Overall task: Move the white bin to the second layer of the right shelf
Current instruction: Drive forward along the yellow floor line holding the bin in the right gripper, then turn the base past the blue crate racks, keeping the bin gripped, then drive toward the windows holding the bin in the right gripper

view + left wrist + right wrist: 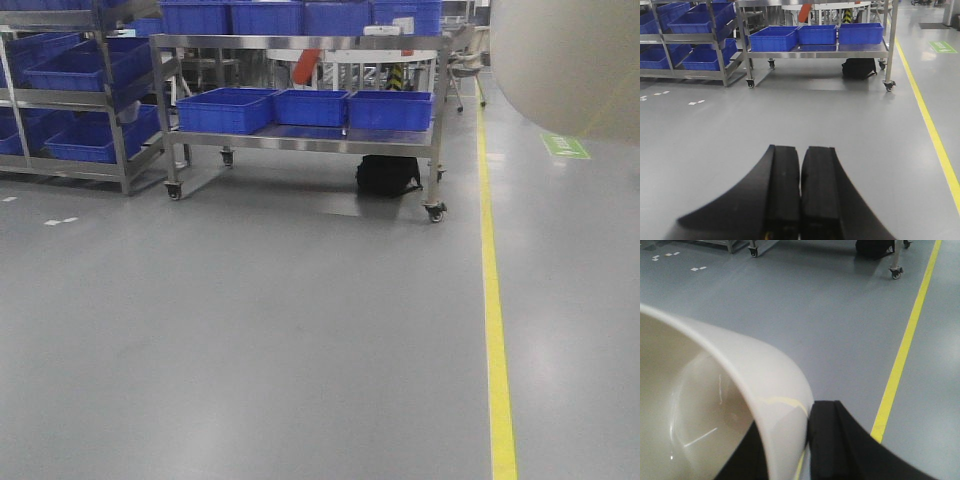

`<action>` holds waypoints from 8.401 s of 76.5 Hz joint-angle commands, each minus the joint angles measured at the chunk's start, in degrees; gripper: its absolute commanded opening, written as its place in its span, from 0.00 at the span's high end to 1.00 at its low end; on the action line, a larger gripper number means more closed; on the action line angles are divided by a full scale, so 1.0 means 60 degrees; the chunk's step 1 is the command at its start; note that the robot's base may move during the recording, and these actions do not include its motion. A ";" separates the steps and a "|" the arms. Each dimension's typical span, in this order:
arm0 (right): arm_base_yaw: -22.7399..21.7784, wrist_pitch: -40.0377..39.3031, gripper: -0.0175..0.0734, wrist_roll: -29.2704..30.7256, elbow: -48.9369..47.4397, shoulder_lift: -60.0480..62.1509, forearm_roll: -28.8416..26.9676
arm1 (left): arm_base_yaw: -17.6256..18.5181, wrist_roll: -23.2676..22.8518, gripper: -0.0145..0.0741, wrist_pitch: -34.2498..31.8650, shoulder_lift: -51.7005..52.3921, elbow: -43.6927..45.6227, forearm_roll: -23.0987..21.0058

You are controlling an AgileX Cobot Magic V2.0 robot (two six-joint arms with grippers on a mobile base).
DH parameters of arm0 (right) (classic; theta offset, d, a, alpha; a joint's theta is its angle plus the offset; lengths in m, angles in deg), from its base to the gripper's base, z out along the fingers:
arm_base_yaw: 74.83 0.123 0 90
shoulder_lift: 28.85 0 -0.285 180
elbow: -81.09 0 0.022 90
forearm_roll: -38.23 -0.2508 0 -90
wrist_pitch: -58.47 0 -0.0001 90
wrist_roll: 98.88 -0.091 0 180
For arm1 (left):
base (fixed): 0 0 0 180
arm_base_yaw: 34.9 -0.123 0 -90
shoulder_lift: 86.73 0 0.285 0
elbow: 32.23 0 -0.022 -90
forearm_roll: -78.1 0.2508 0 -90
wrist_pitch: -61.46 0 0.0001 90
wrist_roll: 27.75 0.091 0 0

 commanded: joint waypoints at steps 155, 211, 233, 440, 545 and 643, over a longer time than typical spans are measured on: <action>-0.0042 -0.0945 0.75 0.0020 -0.0318 0.0109 0.0030 | 0.0055 -0.0050 0.74 -0.0833 0.0133 -0.0351 0.0000; -0.0042 -0.0945 0.75 0.0020 -0.0318 0.0109 0.0030 | 0.0055 -0.0050 0.74 -0.0833 0.0133 -0.0351 0.0000; -0.0042 -0.0945 0.75 0.0020 -0.0318 0.0109 0.0030 | 0.0055 -0.0050 0.74 -0.0833 0.0133 -0.0351 0.0000; -0.0042 -0.0945 0.75 0.0020 -0.0318 0.0109 0.0030 | 0.0055 -0.0050 0.74 -0.0833 0.0133 -0.0351 0.0000; -0.0042 -0.0938 0.75 0.0020 -0.0318 0.0109 0.0030 | 0.0055 -0.0050 0.74 -0.0833 0.0133 -0.0351 0.0000; -0.0042 -0.0938 0.75 0.0020 -0.0318 0.0109 0.0030 | 0.0055 -0.0050 0.74 -0.0833 0.0133 -0.0351 0.0000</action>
